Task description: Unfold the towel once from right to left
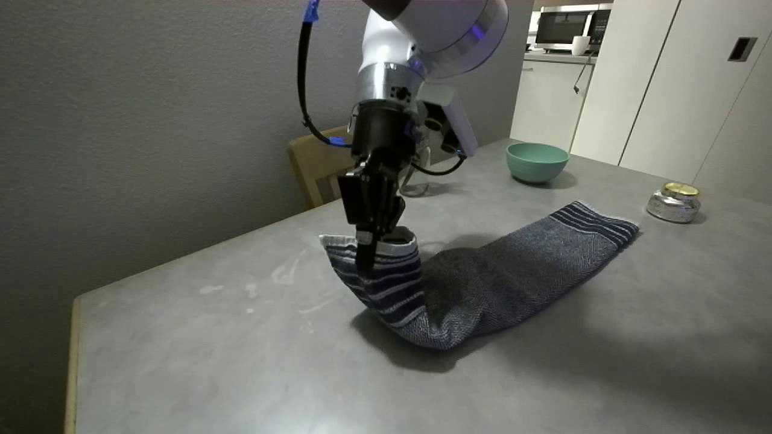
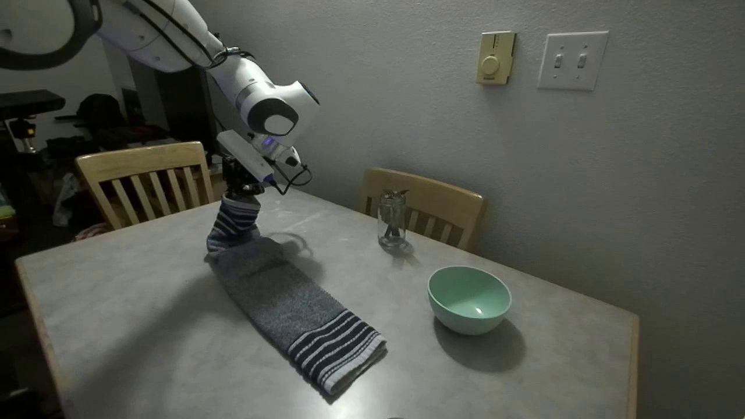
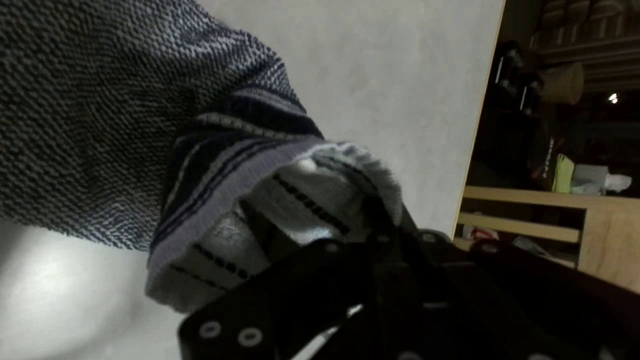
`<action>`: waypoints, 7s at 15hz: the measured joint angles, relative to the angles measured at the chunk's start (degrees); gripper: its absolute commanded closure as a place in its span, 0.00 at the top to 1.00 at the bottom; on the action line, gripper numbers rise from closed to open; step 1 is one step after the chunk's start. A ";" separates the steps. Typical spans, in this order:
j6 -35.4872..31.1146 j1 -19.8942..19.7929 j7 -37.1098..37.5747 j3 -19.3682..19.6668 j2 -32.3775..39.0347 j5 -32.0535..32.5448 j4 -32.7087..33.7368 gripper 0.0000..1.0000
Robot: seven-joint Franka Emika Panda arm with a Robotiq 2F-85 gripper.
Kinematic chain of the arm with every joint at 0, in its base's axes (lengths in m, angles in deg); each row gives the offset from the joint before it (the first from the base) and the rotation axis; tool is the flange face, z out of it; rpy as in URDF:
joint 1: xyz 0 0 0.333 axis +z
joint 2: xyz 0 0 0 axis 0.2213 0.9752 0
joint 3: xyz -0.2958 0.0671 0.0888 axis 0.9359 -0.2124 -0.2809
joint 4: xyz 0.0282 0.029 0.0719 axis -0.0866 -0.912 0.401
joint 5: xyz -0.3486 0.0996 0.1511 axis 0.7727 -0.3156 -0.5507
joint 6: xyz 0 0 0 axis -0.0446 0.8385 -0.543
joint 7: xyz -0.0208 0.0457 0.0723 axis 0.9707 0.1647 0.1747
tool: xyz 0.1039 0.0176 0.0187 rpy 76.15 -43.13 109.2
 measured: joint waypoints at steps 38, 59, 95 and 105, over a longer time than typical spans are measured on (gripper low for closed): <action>32.90 0.40 5.14 -4.30 19.25 -11.45 29.23 0.94; 28.83 1.40 20.08 -2.15 29.11 -21.62 41.99 1.00; 12.59 6.61 45.05 20.70 26.11 25.52 50.52 1.00; 13.21 7.18 46.34 21.52 26.48 26.90 49.77 1.00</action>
